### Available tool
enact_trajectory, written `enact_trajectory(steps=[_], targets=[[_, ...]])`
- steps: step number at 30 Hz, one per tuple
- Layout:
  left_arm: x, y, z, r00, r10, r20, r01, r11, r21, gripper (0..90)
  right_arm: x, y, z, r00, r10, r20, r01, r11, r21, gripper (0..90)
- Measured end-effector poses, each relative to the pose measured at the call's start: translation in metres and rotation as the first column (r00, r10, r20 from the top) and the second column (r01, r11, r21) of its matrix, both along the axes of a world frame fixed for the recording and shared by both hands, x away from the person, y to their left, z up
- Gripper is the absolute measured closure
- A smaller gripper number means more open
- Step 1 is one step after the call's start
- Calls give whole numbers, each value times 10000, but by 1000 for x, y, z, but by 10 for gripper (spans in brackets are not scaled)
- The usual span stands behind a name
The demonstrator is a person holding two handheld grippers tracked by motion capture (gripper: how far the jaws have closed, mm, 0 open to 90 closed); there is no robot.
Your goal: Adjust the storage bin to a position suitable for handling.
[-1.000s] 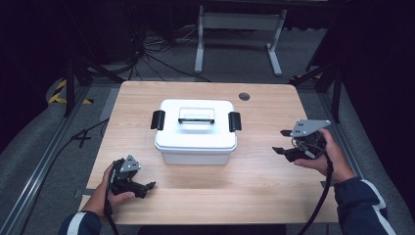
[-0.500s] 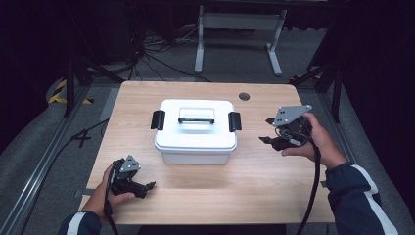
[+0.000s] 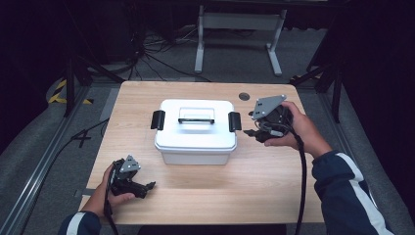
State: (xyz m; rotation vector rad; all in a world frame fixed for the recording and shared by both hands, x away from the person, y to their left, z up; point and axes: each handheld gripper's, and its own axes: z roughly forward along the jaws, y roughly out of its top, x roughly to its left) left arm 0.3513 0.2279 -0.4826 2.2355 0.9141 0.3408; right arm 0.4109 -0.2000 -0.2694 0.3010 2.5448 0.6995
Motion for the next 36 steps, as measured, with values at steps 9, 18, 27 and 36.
enact_trajectory(steps=[9, 18, 27, 36], targets=[[0, 0, 0, 10000, 5, -4, -5, 10000, 0, 4, 7, 34, 4, 9972, 733, -149, -741, 9957, -561, 498], [0, 0, 0, 10000, 32, -15, -32, 10000, -19, 3, 17, 66, 8, 9945, 1044, -51, -1043, 9889, -1056, 517], [0, 0, 0, 10000, 31, -17, -31, 10000, -22, 3, 29, 96, 1, 9941, 1070, -193, -1087, 9805, -1640, 559], [0, 0, 0, 10000, 30, -17, -30, 10000, -22, 3, 36, 120, -10, 9905, 1299, -452, -1365, 9682, -2097, 660]])
